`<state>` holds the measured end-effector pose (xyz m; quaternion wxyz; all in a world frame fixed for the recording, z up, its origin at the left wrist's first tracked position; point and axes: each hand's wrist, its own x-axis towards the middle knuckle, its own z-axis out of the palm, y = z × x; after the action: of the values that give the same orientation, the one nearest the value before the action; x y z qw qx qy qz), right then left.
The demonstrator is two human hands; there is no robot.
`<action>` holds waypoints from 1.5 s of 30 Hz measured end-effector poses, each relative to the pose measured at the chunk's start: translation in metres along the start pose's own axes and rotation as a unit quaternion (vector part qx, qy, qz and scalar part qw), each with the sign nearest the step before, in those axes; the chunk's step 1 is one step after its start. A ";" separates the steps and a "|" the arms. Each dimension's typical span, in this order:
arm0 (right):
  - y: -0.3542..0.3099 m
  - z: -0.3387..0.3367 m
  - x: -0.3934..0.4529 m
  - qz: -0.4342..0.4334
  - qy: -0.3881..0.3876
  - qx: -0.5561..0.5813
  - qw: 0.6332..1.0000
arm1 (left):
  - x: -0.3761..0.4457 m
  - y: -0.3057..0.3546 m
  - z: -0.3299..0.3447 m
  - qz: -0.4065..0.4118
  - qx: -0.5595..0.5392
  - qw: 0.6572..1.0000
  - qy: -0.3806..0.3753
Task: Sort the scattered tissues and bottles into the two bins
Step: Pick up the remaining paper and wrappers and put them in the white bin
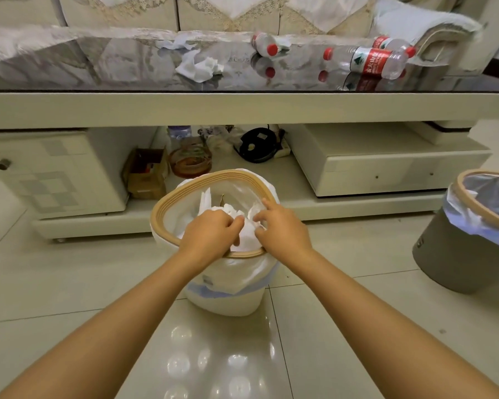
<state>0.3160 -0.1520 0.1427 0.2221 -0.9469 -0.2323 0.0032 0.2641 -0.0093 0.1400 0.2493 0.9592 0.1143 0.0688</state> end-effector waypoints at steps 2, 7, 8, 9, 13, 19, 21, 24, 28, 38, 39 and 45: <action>0.014 -0.002 -0.001 0.039 0.010 0.043 0.998 | 0.003 0.011 0.005 0.011 -0.028 0.999 -0.016; 0.062 -0.024 0.001 0.090 0.057 0.025 0.994 | 0.021 0.061 0.032 0.069 -0.056 0.995 -0.040; 0.076 -0.030 0.000 0.104 0.063 0.020 0.992 | 0.026 0.074 0.040 0.081 -0.061 0.994 -0.045; 0.090 -0.038 -0.002 0.119 0.070 0.014 0.990 | 0.031 0.088 0.048 0.094 -0.065 0.992 -0.051; 0.148 -0.068 -0.015 0.166 0.091 0.000 0.982 | 0.046 0.145 0.085 0.139 -0.081 0.984 -0.079; 0.215 -0.098 -0.031 0.217 0.124 0.020 0.968 | 0.062 0.210 0.130 0.186 -0.081 0.975 -0.091; 0.230 -0.104 -0.034 0.225 0.135 0.032 0.964 | 0.067 0.224 0.140 0.201 -0.081 0.973 -0.082; 0.247 -0.109 -0.034 0.231 0.151 0.036 0.960 | 0.073 0.239 0.150 0.221 -0.079 0.969 -0.075; 0.262 -0.112 -0.031 0.239 0.172 0.056 0.954 | 0.078 0.251 0.156 0.231 -0.087 0.967 -0.071; 0.204 -0.142 -0.039 0.239 0.098 -0.010 0.966 | 0.076 0.235 0.104 0.051 -0.282 0.951 -0.113; 0.191 -0.150 -0.038 0.241 0.085 -0.002 0.967 | 0.075 0.233 0.089 0.036 -0.280 0.952 -0.123; 0.107 -0.206 -0.021 0.253 -0.004 0.048 0.966 | 0.071 0.220 -0.018 -0.036 -0.205 0.964 -0.165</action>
<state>0.3670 -0.3326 0.2806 0.2580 -0.9632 0.0144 0.0737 0.3699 -0.1697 0.2698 0.4582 0.8810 0.0892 -0.0774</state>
